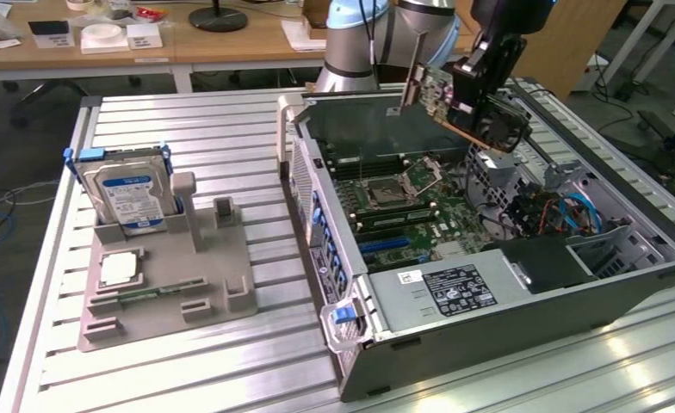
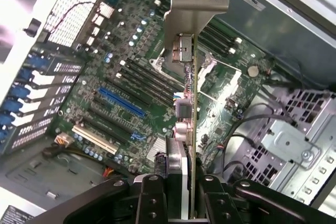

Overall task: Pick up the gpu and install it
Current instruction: 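Insert the gpu into the slot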

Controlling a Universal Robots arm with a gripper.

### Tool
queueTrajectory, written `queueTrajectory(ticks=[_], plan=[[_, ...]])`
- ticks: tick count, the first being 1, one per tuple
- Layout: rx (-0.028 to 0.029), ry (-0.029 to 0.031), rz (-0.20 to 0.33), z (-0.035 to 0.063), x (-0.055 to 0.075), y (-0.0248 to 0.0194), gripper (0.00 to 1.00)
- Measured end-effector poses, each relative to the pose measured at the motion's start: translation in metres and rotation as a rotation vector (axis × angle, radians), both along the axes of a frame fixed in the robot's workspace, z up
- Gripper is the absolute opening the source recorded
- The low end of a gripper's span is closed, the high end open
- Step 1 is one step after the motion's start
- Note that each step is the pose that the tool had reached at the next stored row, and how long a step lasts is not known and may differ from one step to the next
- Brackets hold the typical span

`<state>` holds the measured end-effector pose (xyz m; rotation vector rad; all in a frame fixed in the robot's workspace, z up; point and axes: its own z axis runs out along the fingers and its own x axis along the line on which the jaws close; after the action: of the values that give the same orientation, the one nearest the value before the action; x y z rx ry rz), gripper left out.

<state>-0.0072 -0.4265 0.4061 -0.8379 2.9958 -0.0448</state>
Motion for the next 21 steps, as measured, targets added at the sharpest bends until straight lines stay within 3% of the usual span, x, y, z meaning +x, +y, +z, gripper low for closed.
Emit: queueTrajectory(ticks=[21], plan=[[0.0000,-0.0001,0.303,0.0000,0.0000,0.0000,0.28]])
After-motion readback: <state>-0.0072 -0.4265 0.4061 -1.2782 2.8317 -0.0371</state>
